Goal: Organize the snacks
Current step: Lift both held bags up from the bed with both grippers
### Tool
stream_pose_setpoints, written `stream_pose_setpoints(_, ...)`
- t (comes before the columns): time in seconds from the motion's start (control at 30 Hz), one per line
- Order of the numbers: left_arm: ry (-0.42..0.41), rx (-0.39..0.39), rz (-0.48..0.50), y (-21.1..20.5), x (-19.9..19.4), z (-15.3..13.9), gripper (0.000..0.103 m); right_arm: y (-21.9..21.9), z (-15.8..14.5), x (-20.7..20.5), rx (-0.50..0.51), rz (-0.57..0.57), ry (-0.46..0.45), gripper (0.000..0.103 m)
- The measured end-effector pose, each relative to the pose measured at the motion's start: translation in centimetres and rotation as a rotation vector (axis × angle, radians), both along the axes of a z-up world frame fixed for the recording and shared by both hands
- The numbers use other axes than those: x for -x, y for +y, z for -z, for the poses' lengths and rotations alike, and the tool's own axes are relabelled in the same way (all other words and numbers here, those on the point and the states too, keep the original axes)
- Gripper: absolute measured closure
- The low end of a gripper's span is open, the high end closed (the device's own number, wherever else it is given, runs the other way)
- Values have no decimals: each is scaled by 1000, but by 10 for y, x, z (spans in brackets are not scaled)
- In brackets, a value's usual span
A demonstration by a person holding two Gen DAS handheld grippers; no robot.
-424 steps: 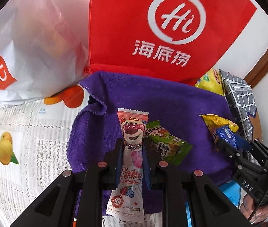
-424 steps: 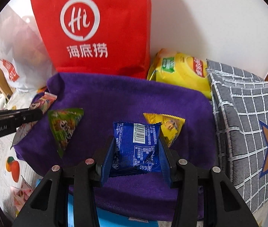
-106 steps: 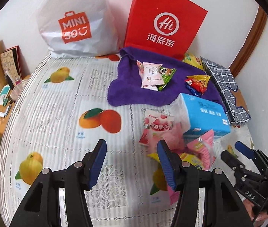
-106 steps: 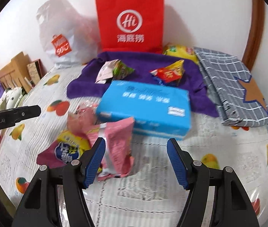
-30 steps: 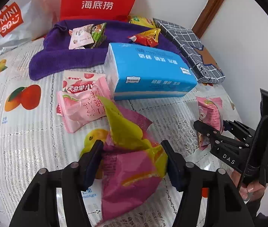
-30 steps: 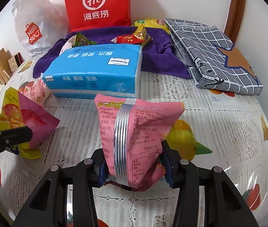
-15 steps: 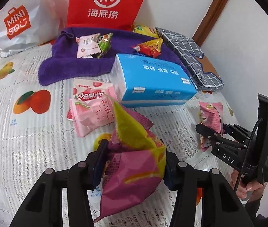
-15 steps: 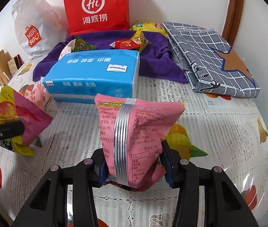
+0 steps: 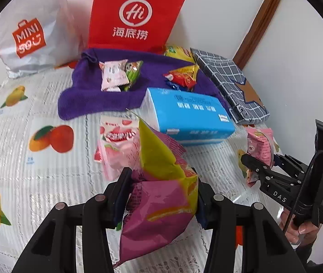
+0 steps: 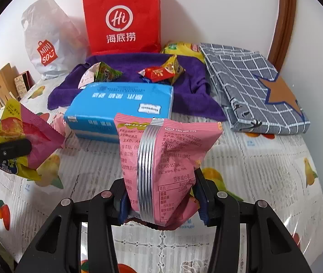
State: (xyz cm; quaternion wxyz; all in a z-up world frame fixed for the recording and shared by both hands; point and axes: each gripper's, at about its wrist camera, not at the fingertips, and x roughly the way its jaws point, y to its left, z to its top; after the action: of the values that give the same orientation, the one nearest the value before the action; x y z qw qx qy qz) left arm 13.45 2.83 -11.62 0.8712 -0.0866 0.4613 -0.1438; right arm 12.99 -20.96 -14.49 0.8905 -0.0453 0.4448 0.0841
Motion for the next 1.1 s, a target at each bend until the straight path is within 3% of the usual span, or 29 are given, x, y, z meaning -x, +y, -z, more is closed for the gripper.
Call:
stream_pose_setpoints(0.57, -3, 20, -10, 4, -14, -8, 57, 10, -8, -13, 11, -19, 13, 56)
stream_pose_setpoints(1.1, -13, 30, -6, 3, -20, -12, 57, 12, -20, -12, 3, -23, -44, 56)
